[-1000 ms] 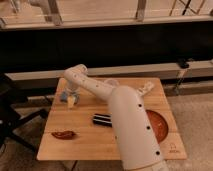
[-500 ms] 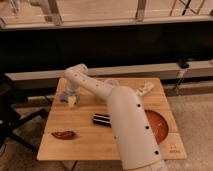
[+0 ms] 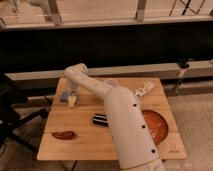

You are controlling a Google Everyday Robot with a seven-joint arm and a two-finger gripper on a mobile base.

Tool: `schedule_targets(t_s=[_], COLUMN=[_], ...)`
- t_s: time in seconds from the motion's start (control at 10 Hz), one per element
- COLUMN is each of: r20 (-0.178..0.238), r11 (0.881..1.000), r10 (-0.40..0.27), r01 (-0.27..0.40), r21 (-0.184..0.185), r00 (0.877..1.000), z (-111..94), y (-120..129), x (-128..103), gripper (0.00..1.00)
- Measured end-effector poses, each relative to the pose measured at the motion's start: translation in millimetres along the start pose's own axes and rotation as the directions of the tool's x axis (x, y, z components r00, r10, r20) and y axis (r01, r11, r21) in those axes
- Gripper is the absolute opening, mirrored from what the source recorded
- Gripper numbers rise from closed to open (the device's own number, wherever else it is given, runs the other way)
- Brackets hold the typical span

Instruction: Place the white sponge in the ceramic cup

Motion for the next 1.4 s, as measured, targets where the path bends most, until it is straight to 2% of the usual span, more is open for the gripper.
schedule_targets(t_s=[0.1,0.2,0.8,0.9,1.4], r20=[-0.003,-0.003,0.01,0.009,0.013], r11=[1.0,1.0,1.0,1.0,1.0], r10=[0.001,0.0,-0.005,-0.007,-0.003], r01=[-0.001,0.0,0.005,0.007,0.003], r21=[-0.004,-0.005,-0.003,-0.001,0.0], r00=[1.0,1.0,1.0,1.0,1.0], z=[1,1,-2,-3,-14], y=[0,0,-1,-2,-3], x=[1,0,-3,-3,-1], gripper=[0.76,0.67,0.06,0.01,0.0])
